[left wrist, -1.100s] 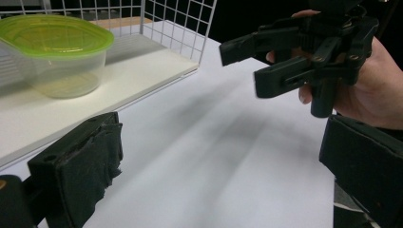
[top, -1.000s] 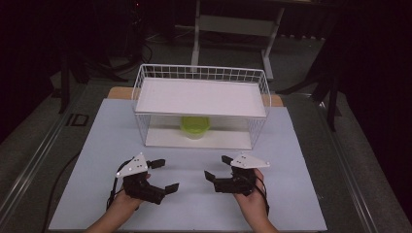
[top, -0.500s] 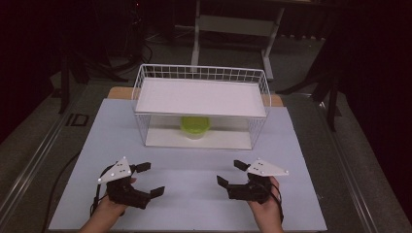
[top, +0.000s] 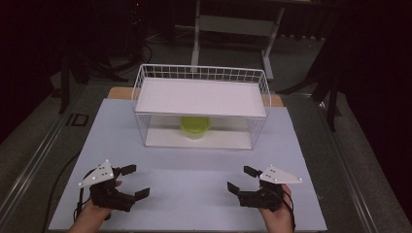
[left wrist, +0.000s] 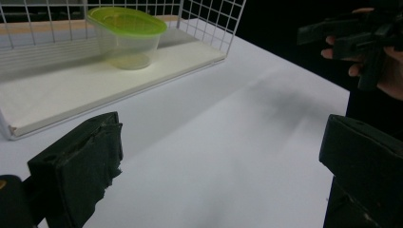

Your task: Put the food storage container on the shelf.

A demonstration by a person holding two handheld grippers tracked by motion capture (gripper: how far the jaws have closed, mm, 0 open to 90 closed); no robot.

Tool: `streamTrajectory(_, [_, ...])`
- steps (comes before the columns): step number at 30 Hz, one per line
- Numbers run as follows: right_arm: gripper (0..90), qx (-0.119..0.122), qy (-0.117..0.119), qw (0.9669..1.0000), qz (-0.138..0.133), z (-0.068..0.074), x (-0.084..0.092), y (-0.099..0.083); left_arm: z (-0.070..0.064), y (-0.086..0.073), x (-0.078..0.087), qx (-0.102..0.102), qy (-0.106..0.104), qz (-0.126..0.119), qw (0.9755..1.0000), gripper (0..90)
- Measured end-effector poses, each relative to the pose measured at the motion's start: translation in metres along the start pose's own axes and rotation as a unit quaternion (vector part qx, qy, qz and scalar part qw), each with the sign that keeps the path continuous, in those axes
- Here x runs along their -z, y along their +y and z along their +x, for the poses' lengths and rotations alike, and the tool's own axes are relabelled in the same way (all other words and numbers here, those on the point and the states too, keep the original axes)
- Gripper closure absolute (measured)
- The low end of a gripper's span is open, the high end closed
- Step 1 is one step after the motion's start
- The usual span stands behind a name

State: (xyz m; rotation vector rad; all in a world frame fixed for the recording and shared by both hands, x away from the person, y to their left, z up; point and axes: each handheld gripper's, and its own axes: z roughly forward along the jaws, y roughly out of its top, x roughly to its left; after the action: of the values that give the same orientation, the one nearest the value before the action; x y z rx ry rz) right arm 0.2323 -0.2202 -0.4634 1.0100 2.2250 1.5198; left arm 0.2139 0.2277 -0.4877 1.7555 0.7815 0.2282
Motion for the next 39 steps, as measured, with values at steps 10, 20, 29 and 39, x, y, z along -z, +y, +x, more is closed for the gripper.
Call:
streamTrajectory(10, [15.8,-0.007,-0.004,1.0000,-0.002,-0.007,0.009,-0.011,-0.001,-0.012,0.008,0.002,0.004,0.007,1.0000,1.5])
streamTrajectory(20, [15.8,0.005,-0.011,0.9998,0.015,-0.014,0.005,-0.021,-0.001,-0.013,0.004,-0.008,0.006,-0.004,0.9999,1.5])
streamTrajectory(29, [15.7,0.000,-0.004,0.9999,0.015,-0.019,0.000,-0.026,0.001,-0.011,0.004,-0.013,0.009,-0.022,0.9996,1.5])
streamTrajectory(39, [14.7,-0.005,0.013,0.9999,0.004,-0.021,-0.005,-0.027,0.004,-0.017,0.005,-0.008,0.013,-0.027,0.9995,1.5])
